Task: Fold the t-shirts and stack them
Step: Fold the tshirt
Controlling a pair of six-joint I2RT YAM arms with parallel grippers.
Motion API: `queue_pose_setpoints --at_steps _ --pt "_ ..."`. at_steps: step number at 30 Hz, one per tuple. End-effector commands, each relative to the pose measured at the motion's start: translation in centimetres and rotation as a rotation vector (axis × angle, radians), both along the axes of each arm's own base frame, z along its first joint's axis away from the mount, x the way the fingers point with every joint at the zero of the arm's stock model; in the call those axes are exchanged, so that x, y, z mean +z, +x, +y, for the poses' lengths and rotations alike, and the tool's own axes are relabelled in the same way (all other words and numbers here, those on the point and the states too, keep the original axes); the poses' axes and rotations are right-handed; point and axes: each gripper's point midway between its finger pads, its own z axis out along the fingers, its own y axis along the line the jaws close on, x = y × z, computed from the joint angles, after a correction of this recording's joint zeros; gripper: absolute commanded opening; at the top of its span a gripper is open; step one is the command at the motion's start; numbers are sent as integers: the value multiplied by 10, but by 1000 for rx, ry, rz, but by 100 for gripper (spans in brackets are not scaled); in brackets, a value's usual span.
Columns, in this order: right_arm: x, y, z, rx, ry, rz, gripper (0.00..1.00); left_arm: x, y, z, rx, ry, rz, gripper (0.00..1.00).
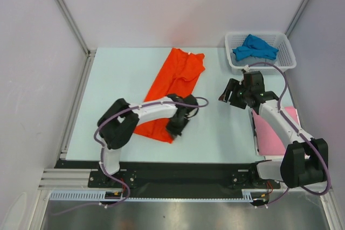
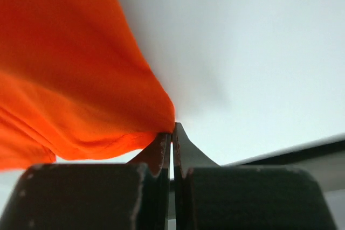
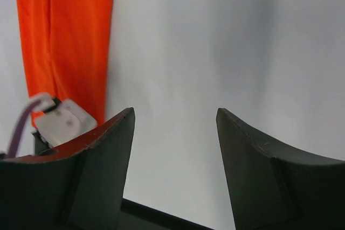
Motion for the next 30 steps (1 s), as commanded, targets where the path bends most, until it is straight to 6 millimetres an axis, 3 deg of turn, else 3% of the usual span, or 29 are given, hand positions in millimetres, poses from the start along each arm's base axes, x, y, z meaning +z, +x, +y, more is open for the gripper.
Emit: queue_pose_setpoints --at_steps 1,2,3,4,5,6,8,11,12,13,14,15,17,18,19,21,22,23,24,26,28,29,30 --pt "8 -5 -14 -12 -26 -18 68 23 -48 -96 -42 -238 171 2" --pt "9 -5 -21 -27 -33 -20 68 17 -57 -109 -67 -234 203 4" --pt "8 -6 -24 -32 -38 -12 68 32 -62 -133 -102 -289 225 7" --pt "8 -7 -26 -31 -45 -14 68 35 -76 -147 -148 -305 248 9" --pt "9 -7 -31 -42 -47 -16 68 37 -77 -165 -169 -334 262 13" --pt "8 -6 -34 -47 -51 -14 68 42 -83 -174 -189 -355 282 23" --pt "8 -6 -39 -55 -49 -7 68 63 -86 -191 -202 -438 311 31" --pt "7 -4 -43 -63 -44 -1 68 97 -76 -200 -205 -531 267 47" --pt "8 -1 -44 -68 -43 -1 68 121 -69 -199 -206 -593 233 53" --pt "8 0 -45 -70 -40 3 68 132 -65 -197 -195 -617 214 55" --pt "10 3 -43 -67 -28 -2 68 131 -63 -188 -178 -616 211 57" --pt "7 6 -41 -64 -20 8 69 157 -53 -181 -166 -679 163 57" --pt "15 16 -34 -47 19 -11 69 160 -44 -162 -129 -681 125 57" --pt "16 20 -30 -38 38 -12 69 164 -30 -150 -93 -682 88 57" --pt "18 29 -27 -27 54 -17 68 181 -26 -138 -86 -711 37 57" --pt "26 46 -15 4 107 -62 68 178 -4 -110 -10 -693 -26 56" --pt "26 57 -10 17 123 -75 68 194 1 -97 11 -724 -82 55" --pt "36 70 -2 45 155 -129 67 188 6 -83 42 -703 -102 54" --pt "41 80 3 56 165 -155 67 192 24 -67 96 -695 -173 54" --pt "49 111 20 94 179 -201 66 198 30 -44 144 -690 -242 54" --pt "49 133 37 140 178 -227 66 197 46 -20 210 -668 -308 54" --pt "50 156 53 169 175 -247 66 195 46 -9 232 -660 -329 53" --pt "48 167 61 184 175 -249 66 194 54 3 270 -650 -353 54"
